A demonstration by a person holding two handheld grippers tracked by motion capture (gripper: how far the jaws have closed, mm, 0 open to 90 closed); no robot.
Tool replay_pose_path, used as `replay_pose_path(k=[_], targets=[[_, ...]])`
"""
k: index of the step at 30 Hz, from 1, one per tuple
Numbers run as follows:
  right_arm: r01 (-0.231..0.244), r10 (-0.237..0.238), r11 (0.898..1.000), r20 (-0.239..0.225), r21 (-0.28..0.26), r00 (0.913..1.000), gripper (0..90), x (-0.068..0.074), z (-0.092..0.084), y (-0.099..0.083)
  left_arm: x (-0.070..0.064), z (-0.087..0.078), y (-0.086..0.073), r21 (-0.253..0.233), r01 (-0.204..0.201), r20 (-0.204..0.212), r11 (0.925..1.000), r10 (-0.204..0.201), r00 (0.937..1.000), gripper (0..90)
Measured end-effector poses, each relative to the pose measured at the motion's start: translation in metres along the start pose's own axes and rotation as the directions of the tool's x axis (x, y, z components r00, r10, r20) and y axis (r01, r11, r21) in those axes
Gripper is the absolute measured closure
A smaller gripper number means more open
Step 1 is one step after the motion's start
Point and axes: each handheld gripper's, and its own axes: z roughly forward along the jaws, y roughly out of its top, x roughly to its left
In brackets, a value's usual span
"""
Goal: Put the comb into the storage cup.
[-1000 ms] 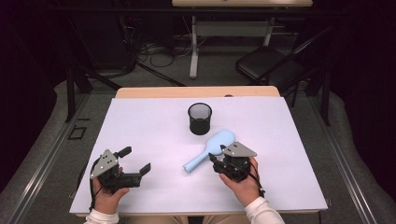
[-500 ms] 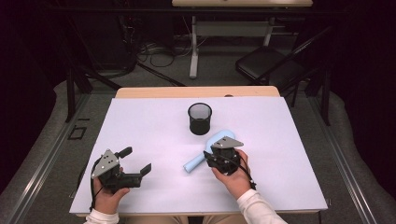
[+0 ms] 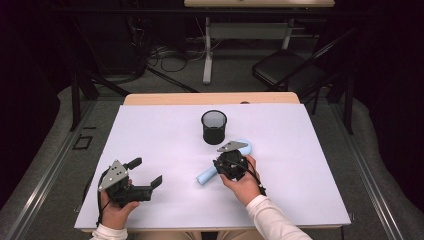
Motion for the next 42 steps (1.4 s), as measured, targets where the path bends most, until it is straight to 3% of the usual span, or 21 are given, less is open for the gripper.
replay_pose_path(k=[10,26,42], targets=[[-0.003,0.004,0.997,-0.017,0.076,0.9998,89.5,0.005,0.016,0.011,0.001,0.000,0.000,-0.001,0.001,-0.002,1.0000,-0.001,1.0000,2.2],[-0.008,0.013,0.995,-0.042,0.104,0.9990,89.5,0.024,0.045,0.010,0.001,0.001,-0.001,0.003,0.007,-0.005,1.0000,-0.007,1.0000,2.2],[-0.018,0.024,0.993,-0.049,0.120,0.9985,89.4,0.031,0.059,0.004,0.002,0.001,-0.001,0.004,0.009,-0.005,0.9999,-0.009,0.9999,2.2]])
